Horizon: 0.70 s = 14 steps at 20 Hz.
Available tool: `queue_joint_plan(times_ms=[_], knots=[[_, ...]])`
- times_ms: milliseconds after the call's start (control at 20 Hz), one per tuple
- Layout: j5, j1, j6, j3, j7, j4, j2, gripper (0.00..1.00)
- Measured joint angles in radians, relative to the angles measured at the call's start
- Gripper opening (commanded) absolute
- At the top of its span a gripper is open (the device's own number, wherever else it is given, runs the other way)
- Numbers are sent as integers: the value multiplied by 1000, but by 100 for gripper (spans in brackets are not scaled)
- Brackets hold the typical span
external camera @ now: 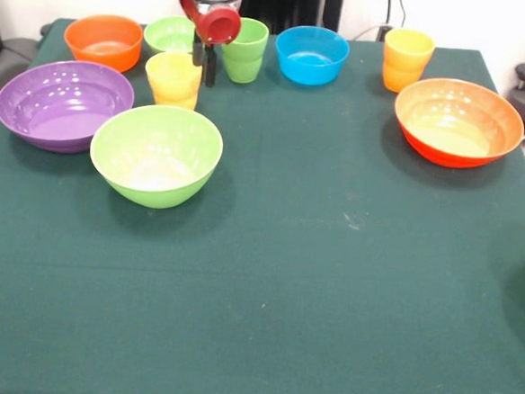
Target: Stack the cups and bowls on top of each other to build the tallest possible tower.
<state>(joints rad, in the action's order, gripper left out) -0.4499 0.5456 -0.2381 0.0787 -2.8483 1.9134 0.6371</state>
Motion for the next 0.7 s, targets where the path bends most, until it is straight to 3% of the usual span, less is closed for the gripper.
queue_joint_plan(times_ms=[700], knots=[[-75, 21, 22, -5, 0, -22, -73, 100]])
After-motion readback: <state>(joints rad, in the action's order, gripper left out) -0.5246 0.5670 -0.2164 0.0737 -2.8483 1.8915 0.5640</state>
